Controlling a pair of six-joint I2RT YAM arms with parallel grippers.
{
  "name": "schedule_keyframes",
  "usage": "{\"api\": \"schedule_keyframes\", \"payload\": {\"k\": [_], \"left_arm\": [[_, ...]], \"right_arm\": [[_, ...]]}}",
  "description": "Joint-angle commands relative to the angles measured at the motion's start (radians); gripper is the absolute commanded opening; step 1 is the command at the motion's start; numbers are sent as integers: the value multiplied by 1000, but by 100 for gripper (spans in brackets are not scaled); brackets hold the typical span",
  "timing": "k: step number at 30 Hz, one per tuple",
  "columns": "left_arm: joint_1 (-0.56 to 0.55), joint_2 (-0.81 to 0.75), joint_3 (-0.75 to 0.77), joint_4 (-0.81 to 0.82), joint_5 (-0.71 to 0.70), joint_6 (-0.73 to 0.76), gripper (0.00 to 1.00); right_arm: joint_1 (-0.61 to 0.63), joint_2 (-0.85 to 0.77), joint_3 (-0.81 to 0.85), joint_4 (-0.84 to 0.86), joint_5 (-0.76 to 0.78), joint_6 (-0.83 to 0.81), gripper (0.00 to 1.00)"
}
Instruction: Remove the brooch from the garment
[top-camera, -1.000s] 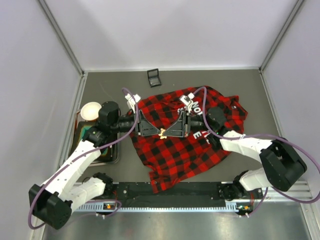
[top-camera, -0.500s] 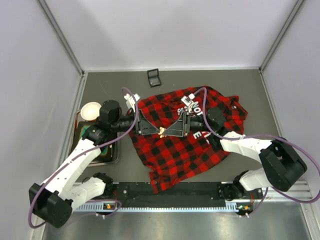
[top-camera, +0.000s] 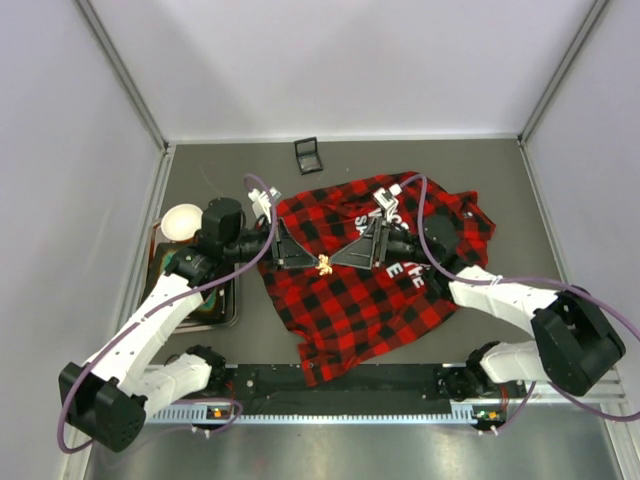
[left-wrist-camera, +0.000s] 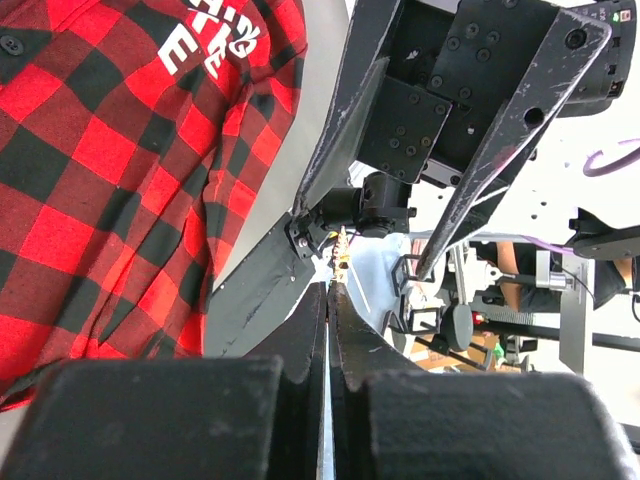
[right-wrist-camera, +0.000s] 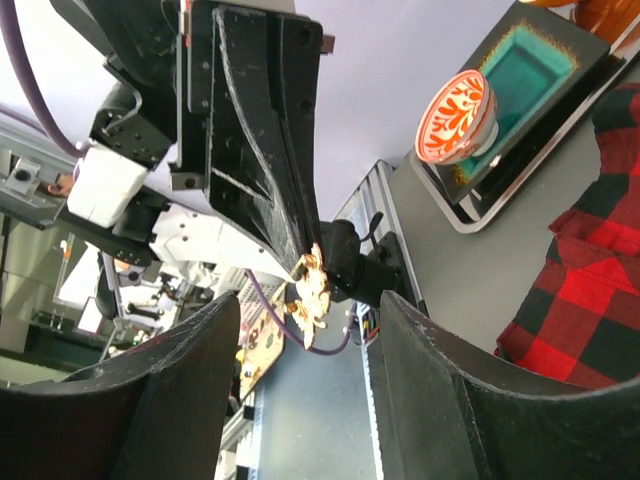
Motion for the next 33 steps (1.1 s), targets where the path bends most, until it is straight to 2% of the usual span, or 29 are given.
{"api": "schedule_keyframes", "payload": {"k": [1, 7, 17, 33], "left_arm": [[4, -11, 11, 65, 42, 17, 0], [5, -26, -3, 82, 56, 64, 0], [4, -8, 1, 66, 55, 95, 0], [4, -3, 3, 62, 67, 97, 0]], "right_arm": [[20, -4, 91, -25, 16, -46, 58], [46, 48, 120, 1, 7, -27, 56], [75, 85, 141, 8, -32, -39, 38], [78, 105, 129, 2, -59, -68, 23]]}}
